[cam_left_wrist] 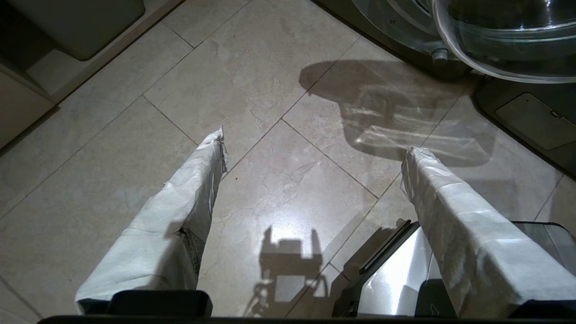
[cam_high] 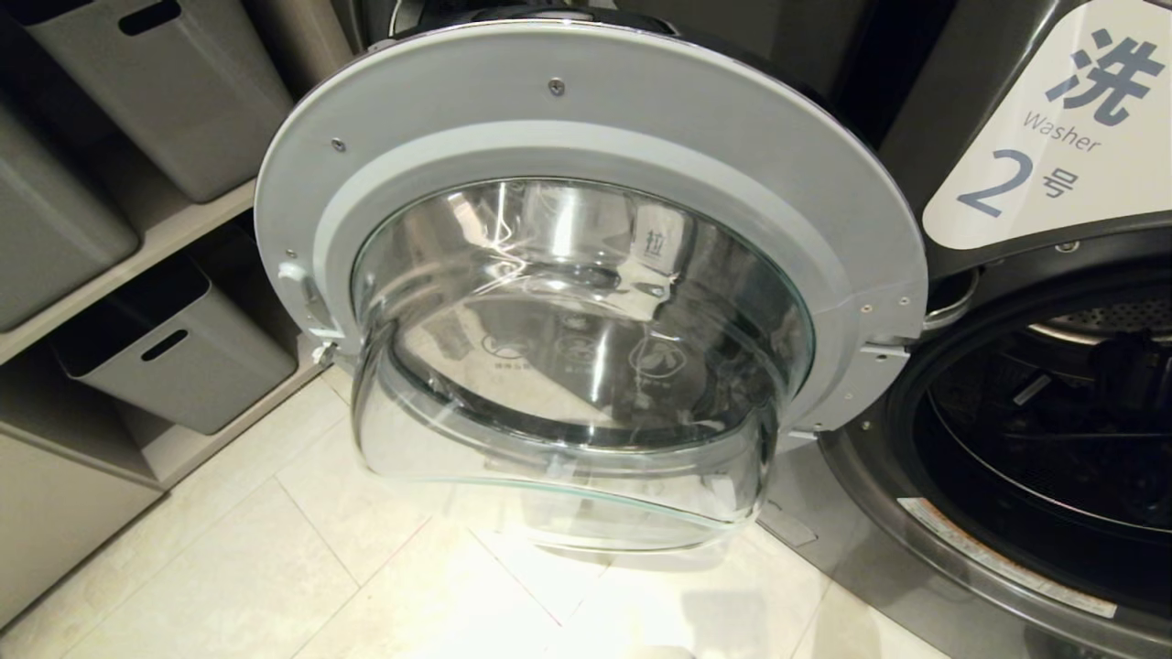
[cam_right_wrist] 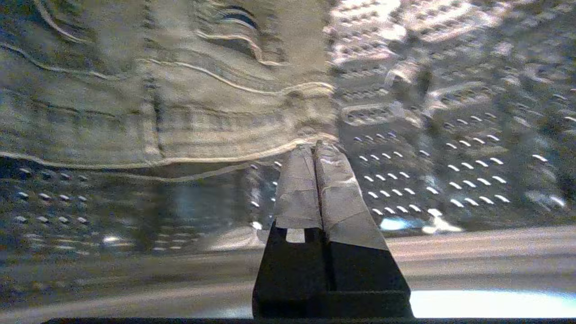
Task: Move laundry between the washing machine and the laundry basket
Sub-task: Pick a cloth and place it into the basket
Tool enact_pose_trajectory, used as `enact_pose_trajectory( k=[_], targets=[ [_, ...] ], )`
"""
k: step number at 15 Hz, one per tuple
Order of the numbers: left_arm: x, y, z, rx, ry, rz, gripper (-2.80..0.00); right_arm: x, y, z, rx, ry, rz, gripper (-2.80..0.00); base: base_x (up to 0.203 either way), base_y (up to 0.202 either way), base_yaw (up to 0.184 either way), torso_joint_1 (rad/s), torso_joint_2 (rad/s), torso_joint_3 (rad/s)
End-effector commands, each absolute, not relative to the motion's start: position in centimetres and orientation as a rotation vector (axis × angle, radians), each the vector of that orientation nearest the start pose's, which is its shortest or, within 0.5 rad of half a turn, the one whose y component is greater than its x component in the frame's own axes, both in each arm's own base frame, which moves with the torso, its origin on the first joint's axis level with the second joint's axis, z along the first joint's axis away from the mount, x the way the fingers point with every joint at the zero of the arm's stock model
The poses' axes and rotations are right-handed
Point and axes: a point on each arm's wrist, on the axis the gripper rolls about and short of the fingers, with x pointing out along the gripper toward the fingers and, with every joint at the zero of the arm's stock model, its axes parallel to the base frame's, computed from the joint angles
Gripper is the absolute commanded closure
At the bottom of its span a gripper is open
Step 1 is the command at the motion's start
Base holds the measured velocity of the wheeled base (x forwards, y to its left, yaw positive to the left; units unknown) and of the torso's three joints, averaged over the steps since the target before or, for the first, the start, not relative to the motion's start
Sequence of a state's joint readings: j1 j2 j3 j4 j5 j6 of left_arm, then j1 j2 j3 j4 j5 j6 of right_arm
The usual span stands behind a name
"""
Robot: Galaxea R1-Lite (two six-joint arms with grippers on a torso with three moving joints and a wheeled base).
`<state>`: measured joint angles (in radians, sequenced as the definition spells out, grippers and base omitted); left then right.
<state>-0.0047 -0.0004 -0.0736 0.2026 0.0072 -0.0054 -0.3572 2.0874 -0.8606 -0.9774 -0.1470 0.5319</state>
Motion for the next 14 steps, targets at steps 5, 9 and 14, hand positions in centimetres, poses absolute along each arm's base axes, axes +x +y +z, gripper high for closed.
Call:
enact_pose_trajectory(
  k=[5,9,14],
  targets=[
    [-3.0,0.0,7.5,-0.005,0.127,0.003,-2.80,33.4,-12.9,9.1,0.464,0.201,-0.633,0.00,0.000,0.000,0.000,0.000,0.00,0.000],
    [-3.0,0.0,7.5,-0.005,0.127,0.003,-2.80,33.0,-10.7,9.4,0.411,0.226,-0.592,-2.80,0.000,0.000,0.000,0.000,0.00,0.000],
    [-3.0,0.0,7.5,-0.005,0.127,0.003,-2.80,37.7,-11.5,6.0,0.430,0.163,-0.561,-2.80,0.000,0.000,0.000,0.000,0.00,0.000]
  ],
)
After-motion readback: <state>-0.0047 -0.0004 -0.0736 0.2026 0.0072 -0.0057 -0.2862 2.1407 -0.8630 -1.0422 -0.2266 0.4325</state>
